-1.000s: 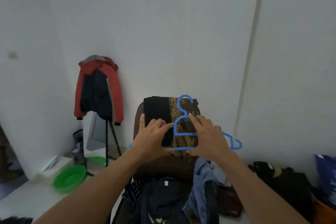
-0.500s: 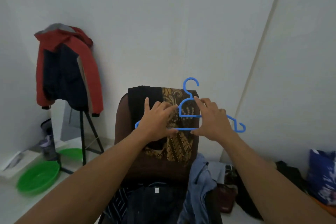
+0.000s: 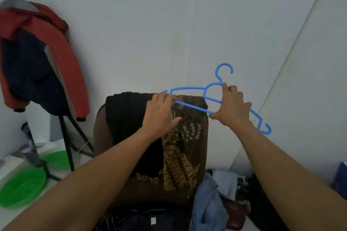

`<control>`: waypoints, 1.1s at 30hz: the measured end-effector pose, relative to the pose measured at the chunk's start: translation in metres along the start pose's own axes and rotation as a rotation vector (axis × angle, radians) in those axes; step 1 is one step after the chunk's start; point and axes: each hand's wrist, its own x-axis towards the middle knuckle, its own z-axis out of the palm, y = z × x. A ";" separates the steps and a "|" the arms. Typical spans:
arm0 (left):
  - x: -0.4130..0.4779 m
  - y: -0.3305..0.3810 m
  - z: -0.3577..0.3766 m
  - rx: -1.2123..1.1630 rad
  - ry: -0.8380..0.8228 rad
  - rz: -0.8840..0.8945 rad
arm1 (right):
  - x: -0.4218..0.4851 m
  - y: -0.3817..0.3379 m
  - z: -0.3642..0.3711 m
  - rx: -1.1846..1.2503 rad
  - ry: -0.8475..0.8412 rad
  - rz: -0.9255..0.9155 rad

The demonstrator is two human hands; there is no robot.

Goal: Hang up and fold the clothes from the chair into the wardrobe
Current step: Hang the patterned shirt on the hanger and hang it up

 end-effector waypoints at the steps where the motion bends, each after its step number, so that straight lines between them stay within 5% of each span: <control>1: 0.006 0.000 0.009 -0.003 -0.038 -0.031 | 0.011 0.003 0.004 0.006 -0.009 0.011; 7: 0.029 0.001 0.052 -0.062 -0.271 -0.192 | 0.057 0.013 0.023 0.055 -0.028 -0.008; 19: -0.046 0.023 0.070 -0.327 -0.170 -0.264 | 0.064 0.004 0.028 0.131 -0.032 -0.117; 26: -0.012 0.030 0.062 -0.110 0.074 -0.248 | 0.066 0.009 0.020 0.162 0.007 -0.096; 29: 0.016 0.025 0.060 -0.307 -0.034 -0.401 | 0.067 0.017 0.018 0.156 0.024 -0.082; 33: 0.009 0.030 0.063 -0.339 -0.099 -0.362 | 0.066 0.025 0.017 0.143 0.020 -0.075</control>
